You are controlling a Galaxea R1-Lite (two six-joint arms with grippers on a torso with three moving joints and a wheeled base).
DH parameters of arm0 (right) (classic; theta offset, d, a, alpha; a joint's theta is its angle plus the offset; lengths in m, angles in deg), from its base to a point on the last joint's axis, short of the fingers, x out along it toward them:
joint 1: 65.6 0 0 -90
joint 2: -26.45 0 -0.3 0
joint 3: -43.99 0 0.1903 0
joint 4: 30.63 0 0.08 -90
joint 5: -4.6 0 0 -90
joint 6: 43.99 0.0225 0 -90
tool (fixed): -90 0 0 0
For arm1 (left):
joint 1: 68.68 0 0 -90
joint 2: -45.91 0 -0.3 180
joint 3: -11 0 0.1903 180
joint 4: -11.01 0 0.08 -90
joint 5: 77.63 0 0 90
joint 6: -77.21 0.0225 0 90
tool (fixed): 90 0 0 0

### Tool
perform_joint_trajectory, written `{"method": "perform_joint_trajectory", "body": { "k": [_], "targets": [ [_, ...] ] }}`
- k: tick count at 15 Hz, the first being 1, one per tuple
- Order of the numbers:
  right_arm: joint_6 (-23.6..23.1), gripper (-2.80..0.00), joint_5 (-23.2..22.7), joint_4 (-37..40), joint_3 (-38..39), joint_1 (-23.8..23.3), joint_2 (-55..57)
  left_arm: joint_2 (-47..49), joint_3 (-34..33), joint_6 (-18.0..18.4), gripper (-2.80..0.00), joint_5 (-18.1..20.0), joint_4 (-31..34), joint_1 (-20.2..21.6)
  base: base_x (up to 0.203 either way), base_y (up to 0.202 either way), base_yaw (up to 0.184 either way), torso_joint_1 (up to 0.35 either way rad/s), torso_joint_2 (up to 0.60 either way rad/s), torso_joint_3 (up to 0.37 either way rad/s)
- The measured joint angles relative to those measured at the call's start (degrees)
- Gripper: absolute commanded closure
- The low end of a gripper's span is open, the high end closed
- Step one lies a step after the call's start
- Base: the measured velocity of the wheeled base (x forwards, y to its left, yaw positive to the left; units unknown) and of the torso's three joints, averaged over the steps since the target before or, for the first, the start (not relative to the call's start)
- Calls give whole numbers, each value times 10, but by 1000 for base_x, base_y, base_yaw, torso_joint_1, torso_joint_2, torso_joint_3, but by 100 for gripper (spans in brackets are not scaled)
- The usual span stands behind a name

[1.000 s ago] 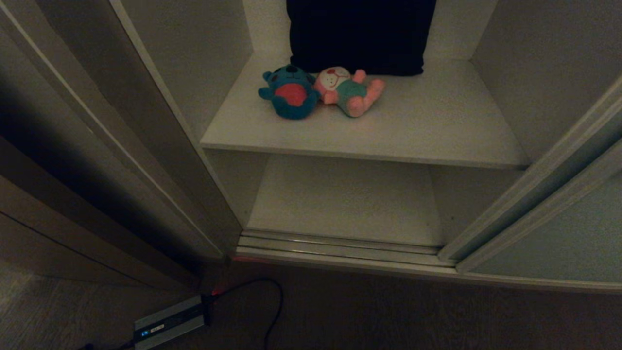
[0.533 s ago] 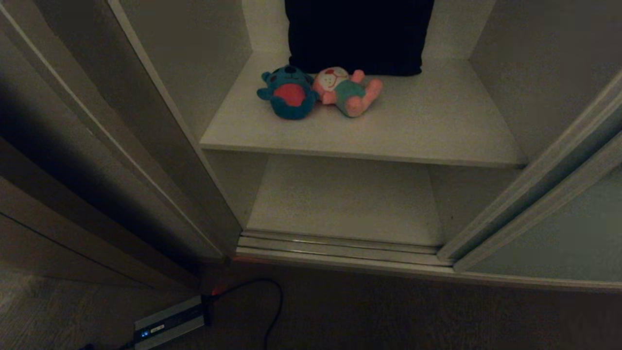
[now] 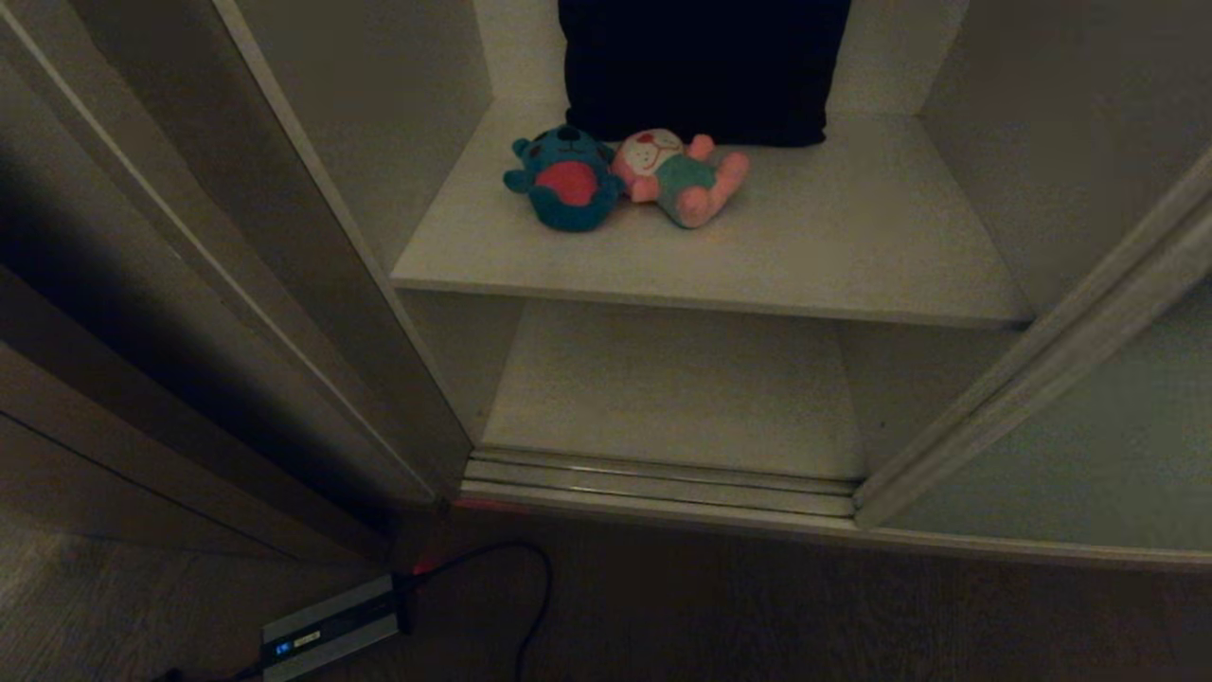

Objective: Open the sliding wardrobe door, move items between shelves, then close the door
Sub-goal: Close the door

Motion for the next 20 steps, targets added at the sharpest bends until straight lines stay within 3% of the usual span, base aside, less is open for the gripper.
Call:
{"method": "perform_joint_trajectory", "body": {
  "k": [3,11,17,20],
  "targets": [
    [-1,0,28,3,21,71,-27,0,0,0,0,0,0,1,0,0,0,0,0,0],
    [-7,0,179,-1,44,307,-81,0,0,0,0,0,0,0,0,0,0,0,0,0],
    [-6,0,207,-115,62,344,-156,0,0,0,0,0,0,0,0,0,0,0,0,0],
    [-2,0,229,-122,61,359,-153,0,0,0,0,0,0,0,0,0,0,0,0,0]
  ]
}}
